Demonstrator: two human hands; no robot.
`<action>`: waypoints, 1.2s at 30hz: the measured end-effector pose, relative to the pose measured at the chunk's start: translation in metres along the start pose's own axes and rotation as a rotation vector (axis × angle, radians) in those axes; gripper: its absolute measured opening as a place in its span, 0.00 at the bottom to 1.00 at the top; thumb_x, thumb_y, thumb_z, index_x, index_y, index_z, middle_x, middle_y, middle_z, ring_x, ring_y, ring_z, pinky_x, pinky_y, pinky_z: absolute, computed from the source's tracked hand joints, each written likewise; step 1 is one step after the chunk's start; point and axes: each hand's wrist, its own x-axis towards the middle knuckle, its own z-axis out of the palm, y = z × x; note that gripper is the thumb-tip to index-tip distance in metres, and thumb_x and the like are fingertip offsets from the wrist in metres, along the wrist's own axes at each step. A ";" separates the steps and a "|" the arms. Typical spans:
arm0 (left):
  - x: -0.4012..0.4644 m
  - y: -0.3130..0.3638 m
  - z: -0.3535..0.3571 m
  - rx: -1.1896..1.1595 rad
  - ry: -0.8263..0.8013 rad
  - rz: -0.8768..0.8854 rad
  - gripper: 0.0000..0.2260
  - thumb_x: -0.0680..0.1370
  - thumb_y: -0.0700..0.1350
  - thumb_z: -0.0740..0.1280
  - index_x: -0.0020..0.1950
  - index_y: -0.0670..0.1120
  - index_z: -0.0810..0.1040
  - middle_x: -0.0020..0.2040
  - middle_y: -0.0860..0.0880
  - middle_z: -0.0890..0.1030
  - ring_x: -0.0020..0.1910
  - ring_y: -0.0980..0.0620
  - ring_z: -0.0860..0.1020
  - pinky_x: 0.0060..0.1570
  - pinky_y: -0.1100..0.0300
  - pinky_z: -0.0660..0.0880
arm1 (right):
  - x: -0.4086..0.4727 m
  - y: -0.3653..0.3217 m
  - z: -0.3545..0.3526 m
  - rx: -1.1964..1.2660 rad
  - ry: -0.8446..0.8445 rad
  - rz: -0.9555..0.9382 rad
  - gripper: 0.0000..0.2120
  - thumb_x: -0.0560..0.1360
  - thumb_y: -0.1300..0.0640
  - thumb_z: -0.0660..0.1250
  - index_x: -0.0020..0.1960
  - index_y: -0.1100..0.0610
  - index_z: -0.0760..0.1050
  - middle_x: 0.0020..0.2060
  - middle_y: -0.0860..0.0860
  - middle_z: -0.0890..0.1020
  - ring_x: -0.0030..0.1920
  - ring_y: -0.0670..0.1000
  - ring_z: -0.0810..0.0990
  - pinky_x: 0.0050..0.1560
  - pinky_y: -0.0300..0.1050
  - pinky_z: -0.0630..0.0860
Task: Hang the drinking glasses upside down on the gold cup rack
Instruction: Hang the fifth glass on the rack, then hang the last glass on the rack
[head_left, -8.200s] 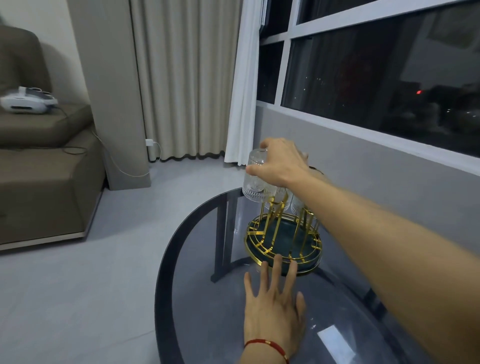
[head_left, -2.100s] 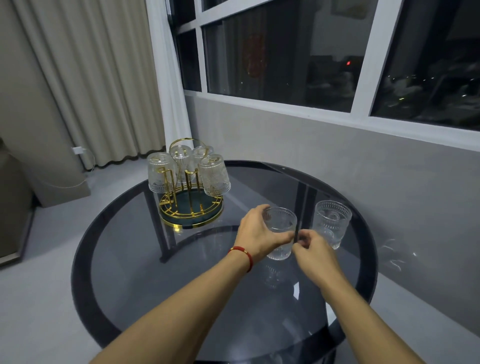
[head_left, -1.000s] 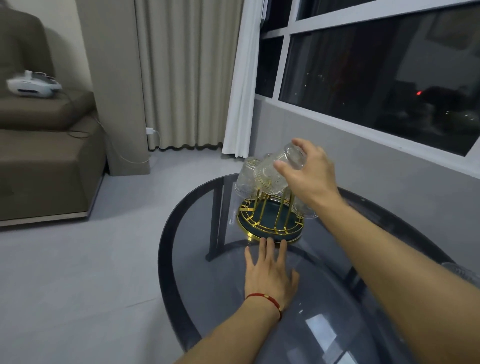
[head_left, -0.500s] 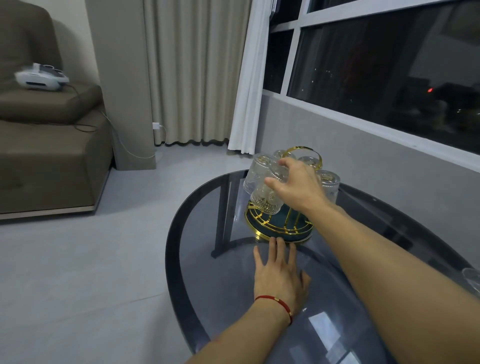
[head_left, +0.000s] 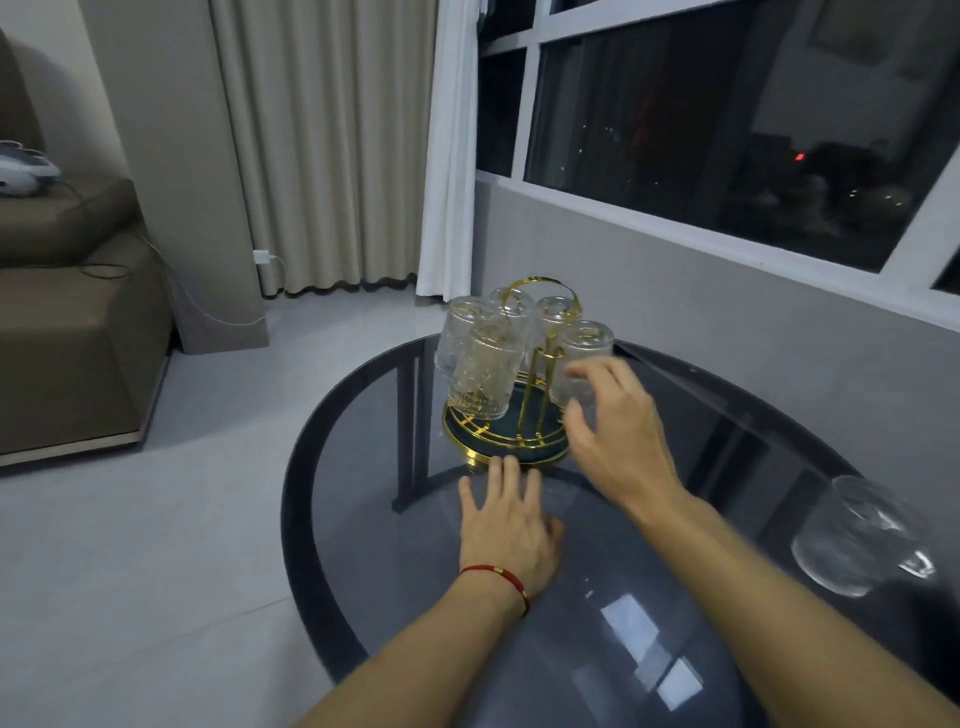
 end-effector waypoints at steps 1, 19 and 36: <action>0.001 0.000 0.000 0.004 -0.009 -0.011 0.27 0.83 0.57 0.52 0.81 0.48 0.57 0.83 0.42 0.53 0.82 0.44 0.48 0.77 0.34 0.46 | -0.020 0.013 -0.008 -0.023 0.027 0.026 0.18 0.76 0.65 0.67 0.65 0.57 0.79 0.62 0.53 0.79 0.62 0.55 0.79 0.63 0.60 0.77; -0.009 0.068 -0.027 -0.305 -0.012 0.058 0.28 0.77 0.49 0.66 0.78 0.55 0.65 0.75 0.48 0.70 0.76 0.47 0.63 0.72 0.39 0.65 | -0.140 0.166 -0.102 0.148 0.269 0.943 0.53 0.75 0.52 0.79 0.84 0.59 0.46 0.78 0.69 0.68 0.74 0.71 0.71 0.71 0.66 0.71; -0.010 0.098 -0.051 -1.172 -0.173 -0.014 0.40 0.70 0.54 0.80 0.78 0.53 0.65 0.65 0.50 0.76 0.61 0.53 0.79 0.60 0.53 0.80 | -0.122 0.115 -0.084 0.506 0.015 0.595 0.32 0.61 0.39 0.84 0.61 0.40 0.75 0.53 0.42 0.87 0.52 0.40 0.86 0.46 0.37 0.82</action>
